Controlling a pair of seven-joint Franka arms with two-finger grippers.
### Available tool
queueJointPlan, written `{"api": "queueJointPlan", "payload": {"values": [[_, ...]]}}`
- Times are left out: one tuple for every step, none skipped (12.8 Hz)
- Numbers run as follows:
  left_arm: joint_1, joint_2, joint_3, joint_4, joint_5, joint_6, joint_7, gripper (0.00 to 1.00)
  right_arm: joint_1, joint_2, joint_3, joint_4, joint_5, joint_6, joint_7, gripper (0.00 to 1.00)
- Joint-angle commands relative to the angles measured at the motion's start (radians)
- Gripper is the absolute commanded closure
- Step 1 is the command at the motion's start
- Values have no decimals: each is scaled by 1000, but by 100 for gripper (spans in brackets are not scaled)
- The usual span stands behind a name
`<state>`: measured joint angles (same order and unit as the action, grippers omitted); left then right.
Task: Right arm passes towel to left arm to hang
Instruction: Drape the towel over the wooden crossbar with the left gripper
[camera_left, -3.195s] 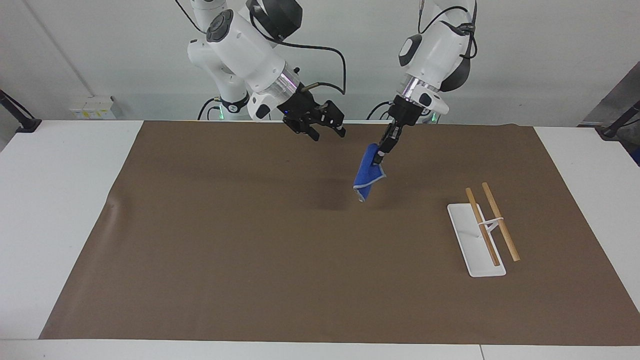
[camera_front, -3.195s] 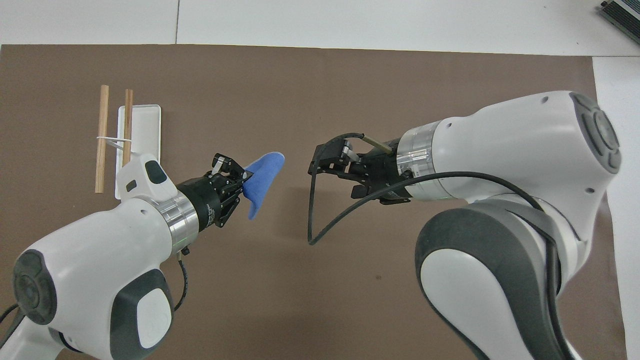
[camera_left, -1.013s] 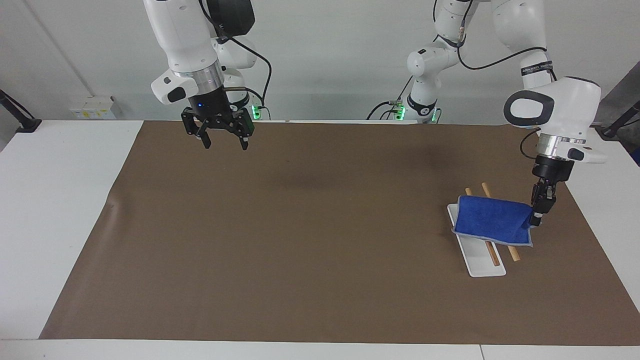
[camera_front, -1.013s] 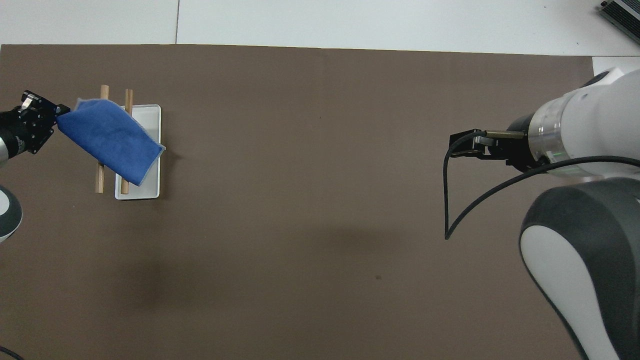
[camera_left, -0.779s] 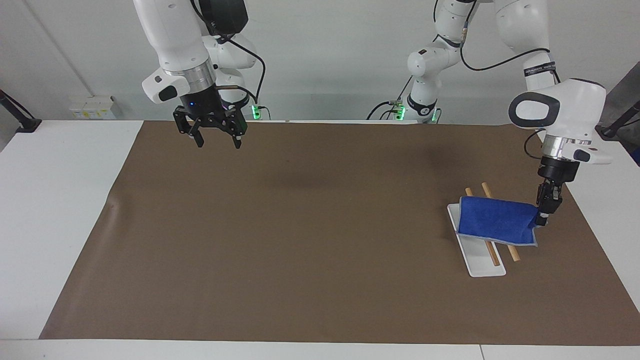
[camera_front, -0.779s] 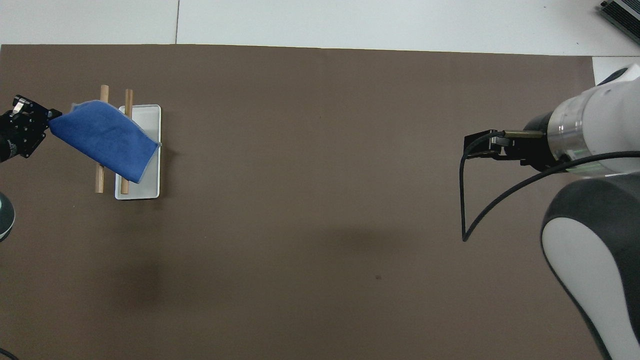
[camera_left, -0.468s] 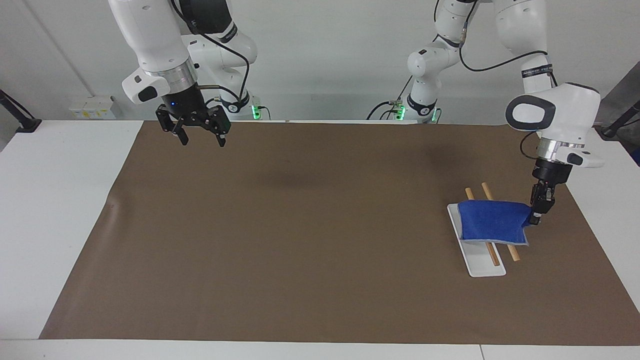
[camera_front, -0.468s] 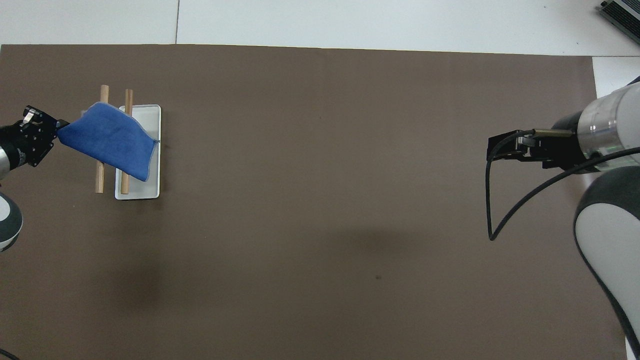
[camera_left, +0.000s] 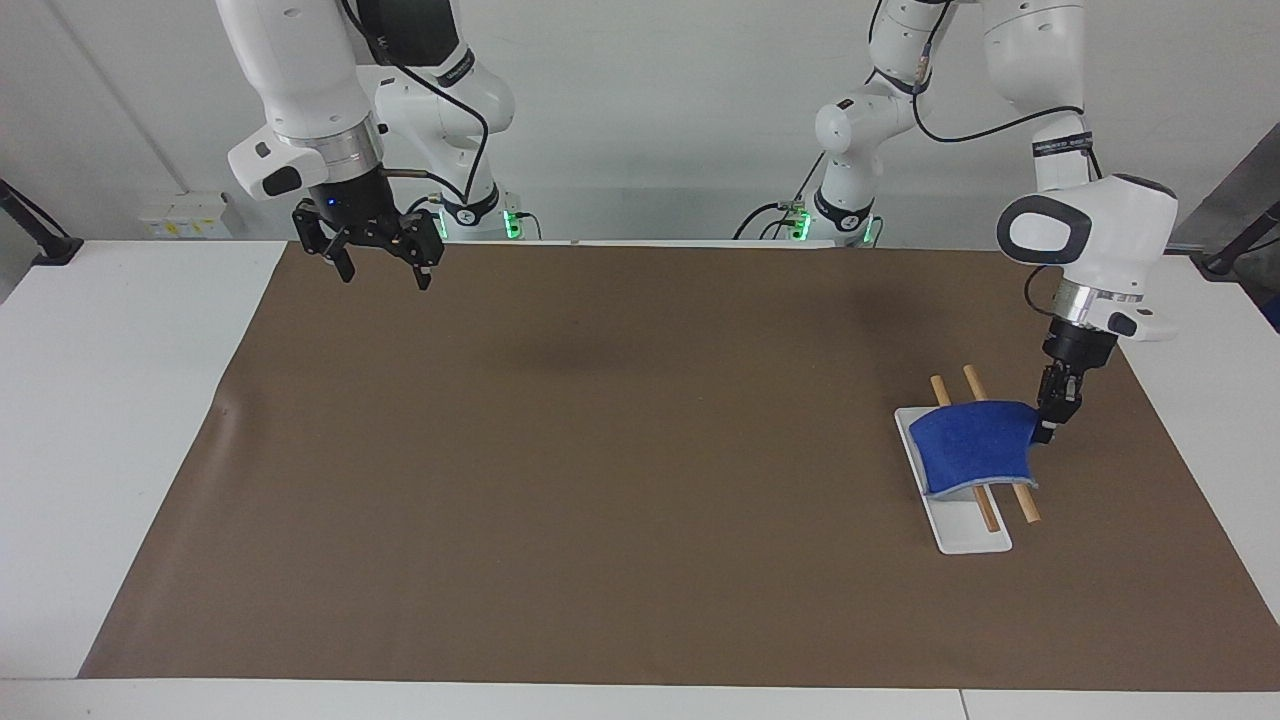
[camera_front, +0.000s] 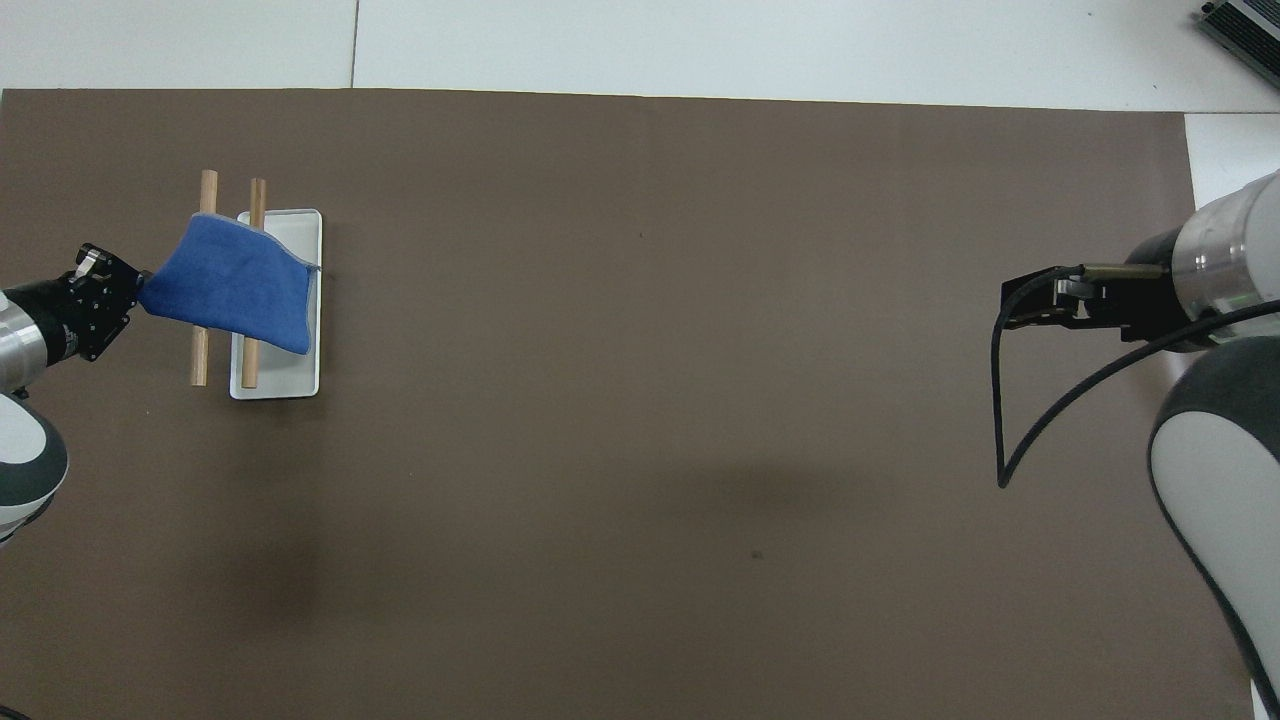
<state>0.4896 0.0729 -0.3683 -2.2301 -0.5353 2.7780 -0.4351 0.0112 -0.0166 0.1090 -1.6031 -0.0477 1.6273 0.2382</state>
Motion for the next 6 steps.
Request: {"api": "queueJointPlan", "payload": {"values": [[6, -39, -4, -48, -11, 9, 18, 100, -45, 12, 43, 23, -23, -24, -17, 0], [6, -38, -4, -51, -11, 11, 18, 100, -45, 10, 43, 23, -21, -24, -16, 0], [6, -36, -4, -54, -11, 14, 18, 100, -43, 9, 43, 23, -15, -24, -17, 0], [4, -36, -4, -55, -11, 14, 19, 100, -42, 9, 43, 23, -11, -24, -17, 0], [6, -35, -4, -55, -11, 14, 19, 100, -42, 9, 41, 23, -8, -24, -17, 0], [6, -33, -4, -55, -11, 14, 19, 100, -40, 7, 41, 22, -6, -29, -17, 0]]}}
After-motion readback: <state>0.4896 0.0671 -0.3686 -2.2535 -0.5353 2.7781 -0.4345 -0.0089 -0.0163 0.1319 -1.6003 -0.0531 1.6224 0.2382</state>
